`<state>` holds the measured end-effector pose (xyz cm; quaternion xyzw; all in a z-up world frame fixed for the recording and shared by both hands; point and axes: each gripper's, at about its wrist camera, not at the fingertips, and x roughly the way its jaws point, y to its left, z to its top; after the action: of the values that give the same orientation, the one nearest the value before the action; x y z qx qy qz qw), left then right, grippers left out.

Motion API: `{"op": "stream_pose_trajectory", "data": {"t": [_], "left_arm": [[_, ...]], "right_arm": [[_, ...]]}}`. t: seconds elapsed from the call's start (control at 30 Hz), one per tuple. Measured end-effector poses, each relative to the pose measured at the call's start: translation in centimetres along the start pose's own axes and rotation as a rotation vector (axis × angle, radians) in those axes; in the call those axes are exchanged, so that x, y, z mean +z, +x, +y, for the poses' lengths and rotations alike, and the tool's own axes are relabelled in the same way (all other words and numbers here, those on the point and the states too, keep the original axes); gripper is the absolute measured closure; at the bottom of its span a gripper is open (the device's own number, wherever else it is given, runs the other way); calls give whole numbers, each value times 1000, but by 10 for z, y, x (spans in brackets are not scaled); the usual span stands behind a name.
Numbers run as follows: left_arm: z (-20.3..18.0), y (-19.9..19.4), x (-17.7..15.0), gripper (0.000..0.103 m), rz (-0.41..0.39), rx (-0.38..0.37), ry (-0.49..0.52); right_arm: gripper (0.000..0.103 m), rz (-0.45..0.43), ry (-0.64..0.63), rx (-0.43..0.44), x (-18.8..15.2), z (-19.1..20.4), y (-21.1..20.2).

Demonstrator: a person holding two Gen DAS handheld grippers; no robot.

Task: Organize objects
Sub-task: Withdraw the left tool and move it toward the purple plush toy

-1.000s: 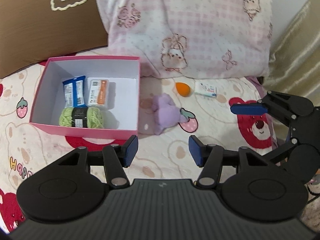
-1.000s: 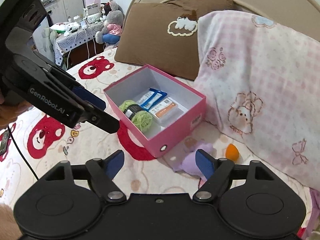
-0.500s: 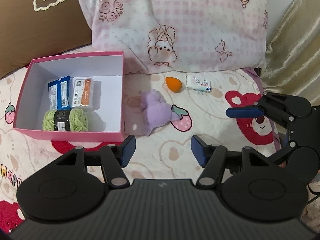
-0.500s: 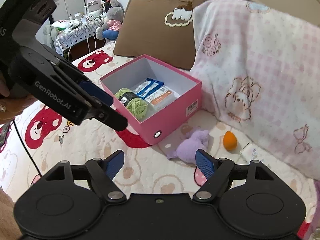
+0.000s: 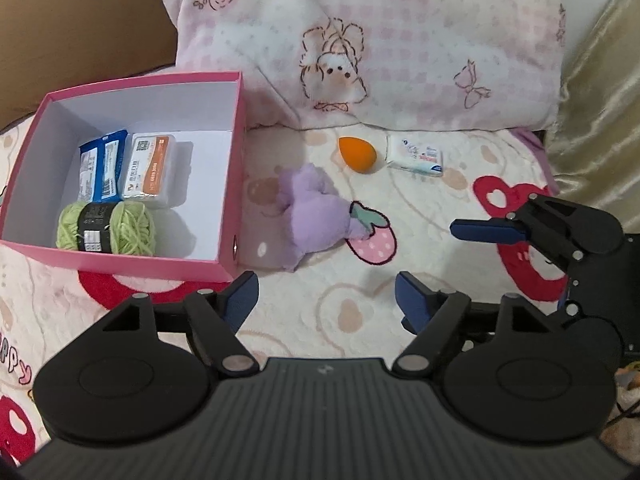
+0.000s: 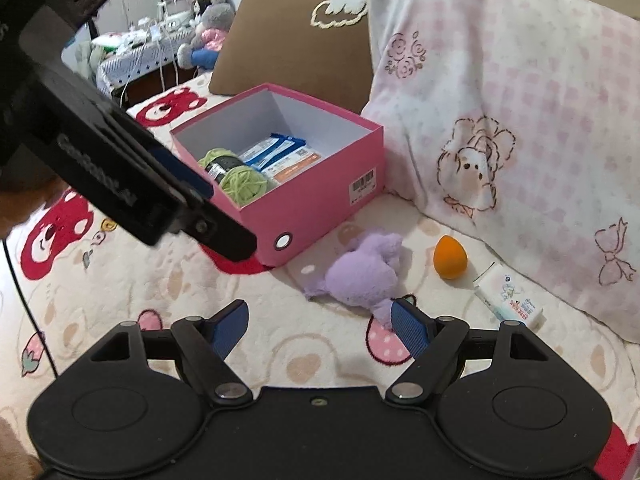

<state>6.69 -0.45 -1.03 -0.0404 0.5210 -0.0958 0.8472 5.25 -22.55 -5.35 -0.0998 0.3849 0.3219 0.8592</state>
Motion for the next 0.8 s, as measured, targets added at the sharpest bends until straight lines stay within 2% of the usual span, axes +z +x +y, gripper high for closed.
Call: {"op": "stream_pose_trajectory", "data": {"t": [0.17,0.33,0.43,0.57,0.63,0.7,0.8], "left_arm": [[-10,24,1,26,5,9,-8],[-14,40,-7,26,-84,5,-20],[-9,48,-12,26,-125,-21,-69],[-5,64,-16,26,-130,-26,-83],[-5,70,-19,26,-142,-23,-67],[-6,76,-20,28,-152,-16,-45],[-1,87,-20,28,-144,-38,-59]], "right_arm": [[21,-7,63,10,-9,-15,16],[21,-64,-4,-21,-21,-19,27],[21,-75,21,0,-26,-26,34],[21,-128,41,20,-32,-27,46],[21,-122,86,12,-33,-26,53],[21,-112,124,47,-33,-26,62],[21,-103,104,24,-31,-21,74]]}}
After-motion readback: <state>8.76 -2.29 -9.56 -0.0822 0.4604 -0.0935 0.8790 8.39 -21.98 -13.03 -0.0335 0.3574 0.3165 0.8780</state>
